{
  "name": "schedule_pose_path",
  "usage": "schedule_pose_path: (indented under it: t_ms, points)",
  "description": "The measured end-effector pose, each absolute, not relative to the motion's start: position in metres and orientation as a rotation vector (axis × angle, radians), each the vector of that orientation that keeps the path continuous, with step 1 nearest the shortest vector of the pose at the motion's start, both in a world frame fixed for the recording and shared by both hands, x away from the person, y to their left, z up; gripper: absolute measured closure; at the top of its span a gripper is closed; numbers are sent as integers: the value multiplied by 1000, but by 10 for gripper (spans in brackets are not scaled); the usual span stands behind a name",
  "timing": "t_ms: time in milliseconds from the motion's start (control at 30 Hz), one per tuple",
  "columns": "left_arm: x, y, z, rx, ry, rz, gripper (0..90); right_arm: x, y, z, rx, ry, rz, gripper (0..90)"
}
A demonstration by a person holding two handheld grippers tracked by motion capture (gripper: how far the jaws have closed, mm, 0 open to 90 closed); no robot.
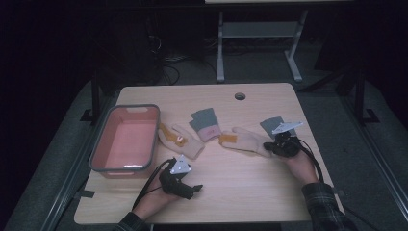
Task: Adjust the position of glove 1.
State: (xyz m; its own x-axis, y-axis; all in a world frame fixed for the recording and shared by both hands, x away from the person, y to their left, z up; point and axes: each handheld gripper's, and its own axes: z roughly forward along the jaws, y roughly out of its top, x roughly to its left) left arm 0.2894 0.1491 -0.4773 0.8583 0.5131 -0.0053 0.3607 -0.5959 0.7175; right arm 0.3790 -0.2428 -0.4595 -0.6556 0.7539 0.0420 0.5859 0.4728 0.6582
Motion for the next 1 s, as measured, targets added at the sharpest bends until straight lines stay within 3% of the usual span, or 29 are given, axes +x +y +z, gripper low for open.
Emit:
schedule_pose_path:
  t_ms: [1000]
  points:
    - [289,149,-477,2268,632,262,122,318,-229,-454,1016,2684,1005,900]
